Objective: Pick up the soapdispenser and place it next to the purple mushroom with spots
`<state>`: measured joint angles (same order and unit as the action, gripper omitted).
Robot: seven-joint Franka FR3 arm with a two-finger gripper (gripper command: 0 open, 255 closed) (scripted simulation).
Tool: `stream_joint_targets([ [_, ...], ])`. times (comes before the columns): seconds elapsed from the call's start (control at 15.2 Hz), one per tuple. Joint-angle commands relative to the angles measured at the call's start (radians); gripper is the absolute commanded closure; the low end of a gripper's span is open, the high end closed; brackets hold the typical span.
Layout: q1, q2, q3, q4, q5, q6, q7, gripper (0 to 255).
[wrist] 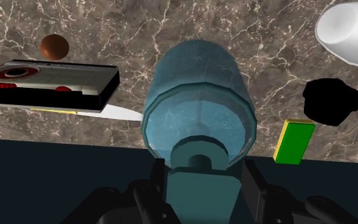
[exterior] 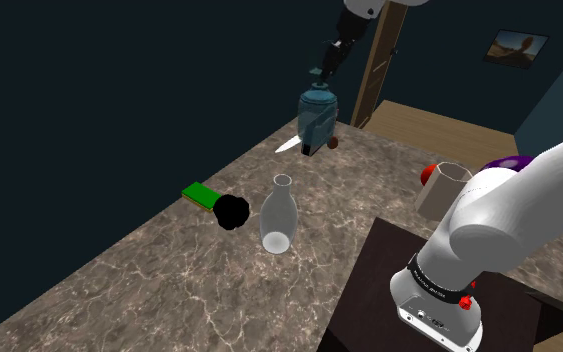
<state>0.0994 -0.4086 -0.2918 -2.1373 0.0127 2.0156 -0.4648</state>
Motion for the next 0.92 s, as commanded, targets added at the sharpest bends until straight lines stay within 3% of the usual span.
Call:
stream_joint_targets([
  [0.0,0.001,-0.001,0.002,0.028,0.000,-0.028,0.002,255],
  [0.86,0.008,0.032,0.006,0.232,0.007,-0.200,0.013,255],
])
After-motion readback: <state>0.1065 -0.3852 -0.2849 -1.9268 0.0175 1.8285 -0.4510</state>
